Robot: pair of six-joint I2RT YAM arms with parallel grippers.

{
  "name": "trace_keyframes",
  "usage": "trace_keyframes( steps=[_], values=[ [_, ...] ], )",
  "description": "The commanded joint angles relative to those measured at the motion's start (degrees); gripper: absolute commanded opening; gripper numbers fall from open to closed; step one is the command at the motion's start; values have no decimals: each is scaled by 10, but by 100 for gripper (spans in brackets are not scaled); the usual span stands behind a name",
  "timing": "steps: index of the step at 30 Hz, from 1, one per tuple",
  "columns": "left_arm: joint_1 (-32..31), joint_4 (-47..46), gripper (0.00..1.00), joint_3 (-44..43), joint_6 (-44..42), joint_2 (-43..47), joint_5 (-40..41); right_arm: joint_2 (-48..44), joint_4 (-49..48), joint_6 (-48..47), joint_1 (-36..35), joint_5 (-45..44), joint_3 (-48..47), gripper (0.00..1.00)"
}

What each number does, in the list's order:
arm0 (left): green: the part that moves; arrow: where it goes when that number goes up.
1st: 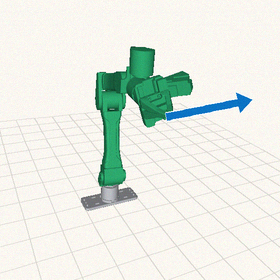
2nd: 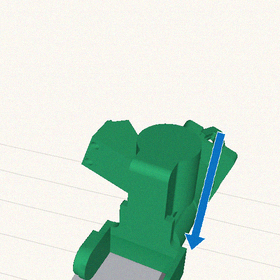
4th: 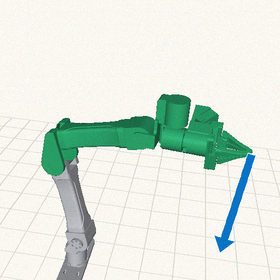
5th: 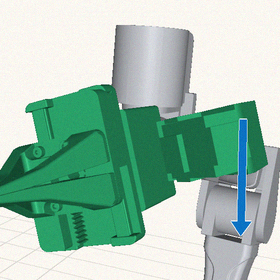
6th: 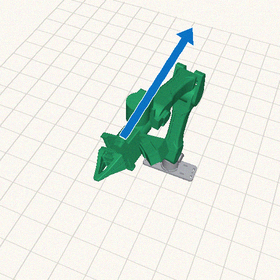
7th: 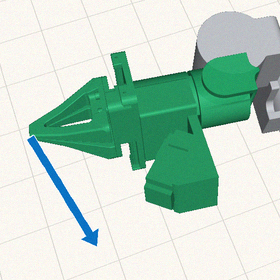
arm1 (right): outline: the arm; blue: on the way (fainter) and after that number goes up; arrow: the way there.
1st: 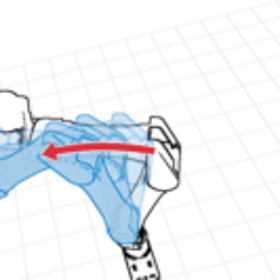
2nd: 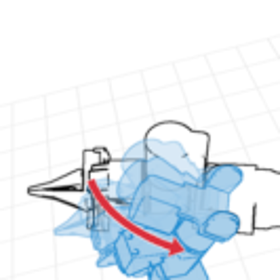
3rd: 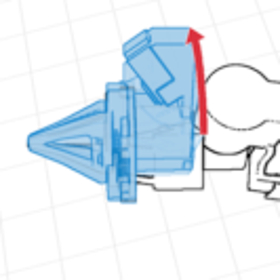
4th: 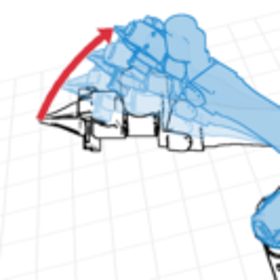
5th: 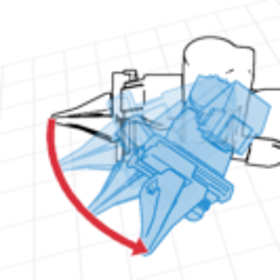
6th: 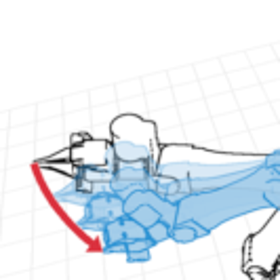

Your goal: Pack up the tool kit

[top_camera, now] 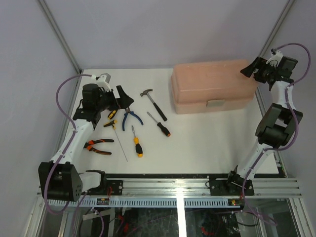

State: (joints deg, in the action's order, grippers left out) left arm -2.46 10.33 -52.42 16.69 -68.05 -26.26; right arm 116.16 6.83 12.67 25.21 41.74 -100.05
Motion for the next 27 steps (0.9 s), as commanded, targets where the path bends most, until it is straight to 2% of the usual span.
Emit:
trace_keyframes(
  steps=[1, 7, 11, 20, 27],
  values=[
    [-28, -48, 100, -42, 13, -42, -14, -117, 54, -38, -51, 15, 86, 87],
    [-56, -109, 100, -89, 64, -139, -7, -254, 72, -59, -82, -15, 238, 88],
    [-72, -133, 100, -164, 89, -228, -8, -334, 102, -72, -84, -19, 297, 88],
    [-95, -137, 100, -394, 125, -432, -22, -445, 183, -112, -84, -22, 346, 88],
    [-140, -140, 100, -516, 141, -520, -53, -498, 189, -107, -84, -35, 400, 88]
  ],
)
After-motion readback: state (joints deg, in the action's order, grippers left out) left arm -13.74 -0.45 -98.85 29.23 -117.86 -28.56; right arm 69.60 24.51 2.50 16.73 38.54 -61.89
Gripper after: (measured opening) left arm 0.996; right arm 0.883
